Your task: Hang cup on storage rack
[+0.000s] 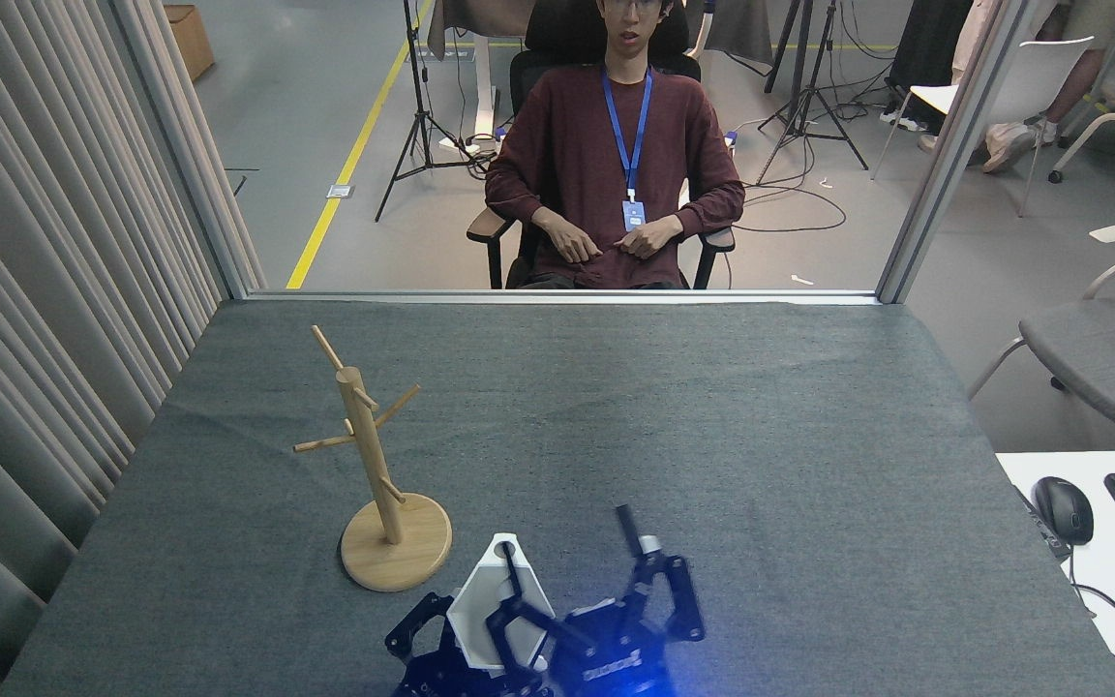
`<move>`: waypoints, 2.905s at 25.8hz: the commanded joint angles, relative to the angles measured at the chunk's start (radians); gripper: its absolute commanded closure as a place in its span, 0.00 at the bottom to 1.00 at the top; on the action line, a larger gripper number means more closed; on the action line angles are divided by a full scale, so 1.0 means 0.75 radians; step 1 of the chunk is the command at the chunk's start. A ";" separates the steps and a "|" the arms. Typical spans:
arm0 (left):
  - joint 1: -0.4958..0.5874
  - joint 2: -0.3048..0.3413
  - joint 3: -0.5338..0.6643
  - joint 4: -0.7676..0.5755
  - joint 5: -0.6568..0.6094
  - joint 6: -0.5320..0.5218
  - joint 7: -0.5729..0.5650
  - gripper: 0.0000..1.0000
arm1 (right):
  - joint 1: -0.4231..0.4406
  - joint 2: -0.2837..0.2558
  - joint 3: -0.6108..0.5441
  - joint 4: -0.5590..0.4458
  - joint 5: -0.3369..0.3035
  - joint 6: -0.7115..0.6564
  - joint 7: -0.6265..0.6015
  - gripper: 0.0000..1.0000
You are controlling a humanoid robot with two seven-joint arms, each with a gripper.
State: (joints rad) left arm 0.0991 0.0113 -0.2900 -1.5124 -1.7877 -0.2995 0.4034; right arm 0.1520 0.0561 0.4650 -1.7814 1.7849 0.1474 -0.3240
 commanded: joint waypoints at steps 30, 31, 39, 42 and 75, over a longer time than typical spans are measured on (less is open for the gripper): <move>-0.050 0.001 0.528 0.012 -0.106 0.428 -0.012 0.50 | 0.110 -0.253 -0.679 0.273 -0.332 -0.334 0.047 0.02; -0.063 -0.001 0.530 0.039 -0.163 0.430 -0.008 0.50 | 0.110 -0.255 -0.679 0.273 -0.332 -0.334 0.047 0.02; -0.187 -0.005 0.532 0.176 -0.333 0.471 -0.016 0.52 | 0.112 -0.251 -0.679 0.273 -0.335 -0.334 0.045 0.02; -0.200 -0.005 0.534 0.196 -0.328 0.473 -0.016 0.52 | 0.110 -0.253 -0.679 0.277 -0.335 -0.334 0.039 0.02; -0.345 -0.007 0.528 0.384 -0.641 0.561 -0.006 0.51 | 0.104 -0.247 -0.679 0.291 -0.339 -0.340 0.023 0.02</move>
State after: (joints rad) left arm -0.1534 0.0089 0.1067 -1.2353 -2.2550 0.1089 0.3991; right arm 0.2301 -0.1302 -0.0455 -1.5632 1.5308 -0.1063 -0.3070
